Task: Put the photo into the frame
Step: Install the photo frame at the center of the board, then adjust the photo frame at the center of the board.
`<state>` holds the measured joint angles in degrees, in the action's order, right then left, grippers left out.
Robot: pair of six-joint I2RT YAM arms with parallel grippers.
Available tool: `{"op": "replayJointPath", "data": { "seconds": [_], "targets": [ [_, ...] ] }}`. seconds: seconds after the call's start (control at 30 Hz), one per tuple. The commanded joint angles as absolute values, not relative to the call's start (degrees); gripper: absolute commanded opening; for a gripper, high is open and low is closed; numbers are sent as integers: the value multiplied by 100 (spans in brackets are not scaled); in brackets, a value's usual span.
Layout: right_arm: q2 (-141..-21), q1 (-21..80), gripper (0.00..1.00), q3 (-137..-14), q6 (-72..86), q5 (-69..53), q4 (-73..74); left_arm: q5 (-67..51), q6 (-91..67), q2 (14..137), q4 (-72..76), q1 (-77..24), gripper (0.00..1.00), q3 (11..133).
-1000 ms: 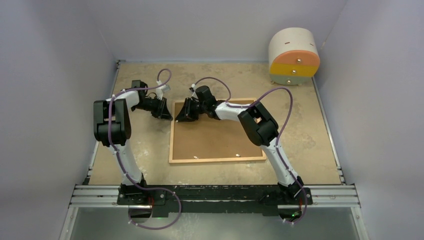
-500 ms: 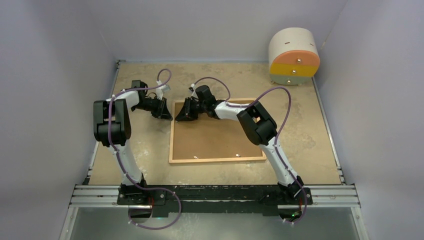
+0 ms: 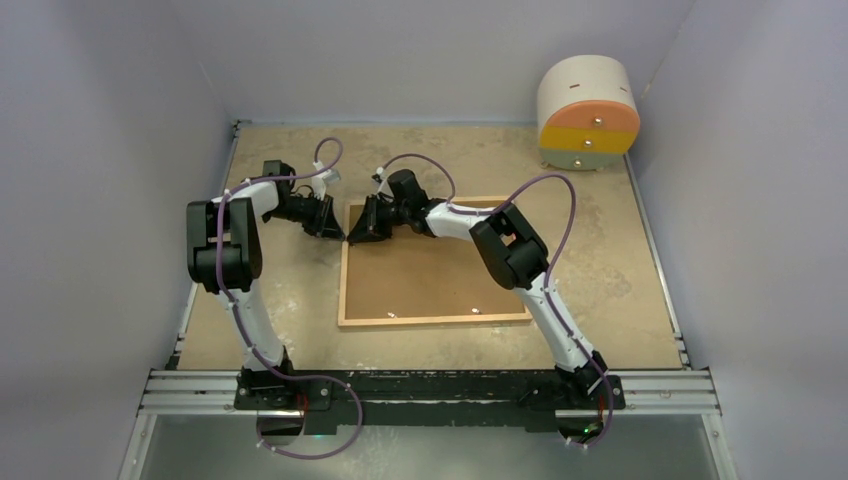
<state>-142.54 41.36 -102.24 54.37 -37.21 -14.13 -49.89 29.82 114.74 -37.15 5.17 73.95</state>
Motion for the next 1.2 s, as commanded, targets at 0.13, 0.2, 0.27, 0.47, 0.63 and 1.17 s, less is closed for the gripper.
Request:
{"op": "replayJointPath", "data": {
  "seconds": [0.13,0.2,0.27,0.47,0.63,1.17],
  "targets": [
    [-14373,4289,16,-10423,5247,-4033,-1043,-4551,3406,11516,-3625,423,0,7192],
    [-14358,4289,16,-10460,5240,-4077,-996,-4560,3402,11514,-3637,422,0,7191],
    [-14330,4270,16,-10566,5167,-4045,-898,-4565,3408,11484,-3647,424,0,7198],
    [-13883,3865,31,-10886,4908,-3867,-644,-4554,3527,11319,-3935,519,0,7382],
    [-12787,3195,56,-9856,4689,-3598,-755,-4276,3876,11066,-4165,571,0,7317],
    [-9408,687,88,-5579,3799,-229,-13,-3264,4673,10246,-3779,-205,0,5717]
  ]
}}
